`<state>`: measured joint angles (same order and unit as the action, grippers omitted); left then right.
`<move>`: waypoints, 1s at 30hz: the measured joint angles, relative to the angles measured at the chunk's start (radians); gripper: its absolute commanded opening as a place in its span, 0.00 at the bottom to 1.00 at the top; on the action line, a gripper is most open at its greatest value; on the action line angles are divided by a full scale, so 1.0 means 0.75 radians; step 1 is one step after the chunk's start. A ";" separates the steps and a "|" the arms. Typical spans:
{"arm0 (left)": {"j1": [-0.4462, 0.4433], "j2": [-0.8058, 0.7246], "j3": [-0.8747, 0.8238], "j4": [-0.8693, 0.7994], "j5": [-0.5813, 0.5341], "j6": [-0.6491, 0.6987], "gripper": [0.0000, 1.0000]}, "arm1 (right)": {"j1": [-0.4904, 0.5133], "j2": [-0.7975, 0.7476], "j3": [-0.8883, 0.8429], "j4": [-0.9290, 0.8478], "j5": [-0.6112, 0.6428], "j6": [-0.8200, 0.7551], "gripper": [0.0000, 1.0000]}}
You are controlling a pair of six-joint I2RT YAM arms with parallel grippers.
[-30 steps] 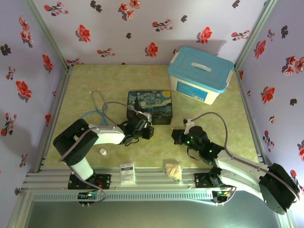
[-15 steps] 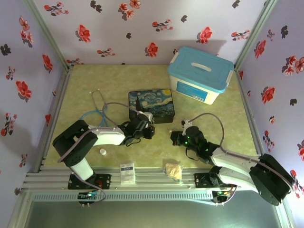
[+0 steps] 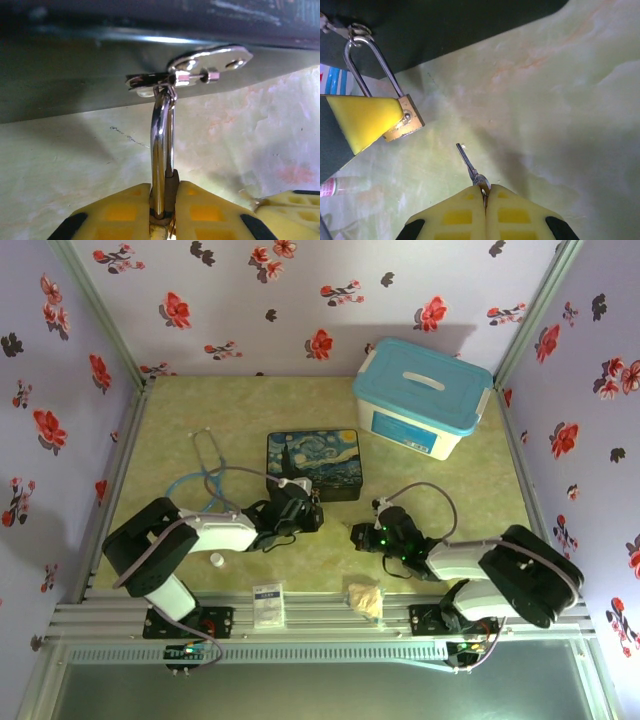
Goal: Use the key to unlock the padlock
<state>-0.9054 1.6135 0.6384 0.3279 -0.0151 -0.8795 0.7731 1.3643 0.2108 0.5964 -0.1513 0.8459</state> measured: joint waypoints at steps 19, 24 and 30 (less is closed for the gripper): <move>0.003 -0.014 -0.133 0.277 0.000 -0.288 0.00 | 0.093 0.423 0.061 0.547 -0.064 0.227 0.00; 0.012 -0.014 -0.149 0.318 -0.001 -0.317 0.00 | 0.094 0.575 0.026 0.837 -0.075 0.298 0.00; 0.026 -0.014 -0.150 0.339 -0.005 -0.327 0.00 | 0.095 0.705 0.018 1.085 -0.104 0.373 0.00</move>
<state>-0.8856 1.6032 0.5259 0.5823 -0.0189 -1.1244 0.8444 1.8931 0.2241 1.4101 -0.2291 1.1255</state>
